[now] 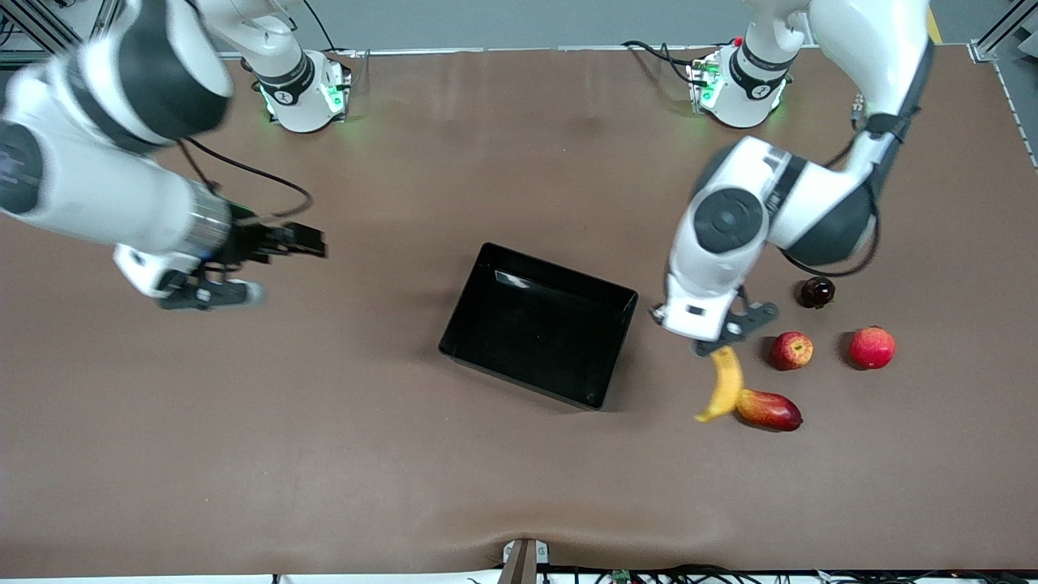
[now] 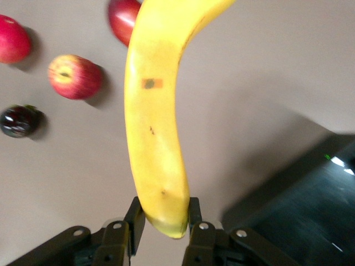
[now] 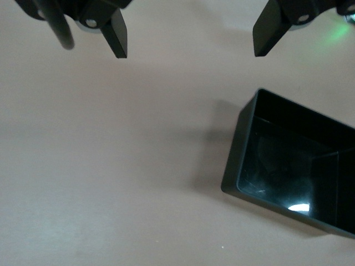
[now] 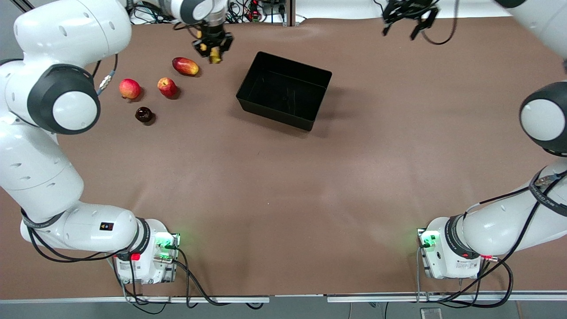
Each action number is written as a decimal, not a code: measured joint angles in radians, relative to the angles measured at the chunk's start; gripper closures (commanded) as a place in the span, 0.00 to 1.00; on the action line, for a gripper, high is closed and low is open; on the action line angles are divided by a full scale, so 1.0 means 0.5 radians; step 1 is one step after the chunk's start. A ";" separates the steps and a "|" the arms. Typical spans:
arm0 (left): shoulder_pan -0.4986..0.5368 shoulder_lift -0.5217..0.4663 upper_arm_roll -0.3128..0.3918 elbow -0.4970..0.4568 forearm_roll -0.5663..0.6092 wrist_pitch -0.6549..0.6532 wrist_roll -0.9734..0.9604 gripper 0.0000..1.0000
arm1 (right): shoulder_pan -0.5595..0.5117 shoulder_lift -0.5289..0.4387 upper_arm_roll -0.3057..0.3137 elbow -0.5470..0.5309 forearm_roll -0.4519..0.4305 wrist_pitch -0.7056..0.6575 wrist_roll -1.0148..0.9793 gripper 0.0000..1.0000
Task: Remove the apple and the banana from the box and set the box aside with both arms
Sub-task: 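Carry the banana to the fruits while the right gripper reaches the box, then lower the banana by the mango while the right gripper grasps the box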
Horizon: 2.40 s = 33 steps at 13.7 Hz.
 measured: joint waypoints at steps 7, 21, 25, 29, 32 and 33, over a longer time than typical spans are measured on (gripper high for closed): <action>0.377 0.045 0.004 -0.182 0.242 0.018 0.037 1.00 | 0.482 0.397 0.000 -0.013 -0.104 0.429 0.635 0.00; 0.803 0.444 0.002 -0.002 0.566 0.316 1.020 1.00 | 0.675 0.736 -0.022 -0.204 -0.237 1.051 1.017 1.00; 0.803 0.443 -0.014 -0.049 0.566 0.296 1.281 0.91 | 0.663 0.725 -0.035 -0.181 -0.236 1.040 1.040 1.00; 0.822 0.443 -0.014 -0.053 0.566 0.295 1.342 0.00 | 0.597 0.589 -0.049 -0.148 -0.238 0.830 1.039 1.00; 0.819 0.428 -0.029 0.004 0.566 0.298 1.342 0.00 | 0.473 0.403 -0.064 -0.151 -0.248 0.594 1.037 1.00; 0.820 0.411 -0.045 0.026 0.563 0.298 1.342 0.00 | 0.428 0.348 -0.068 -0.159 -0.254 0.527 1.031 1.00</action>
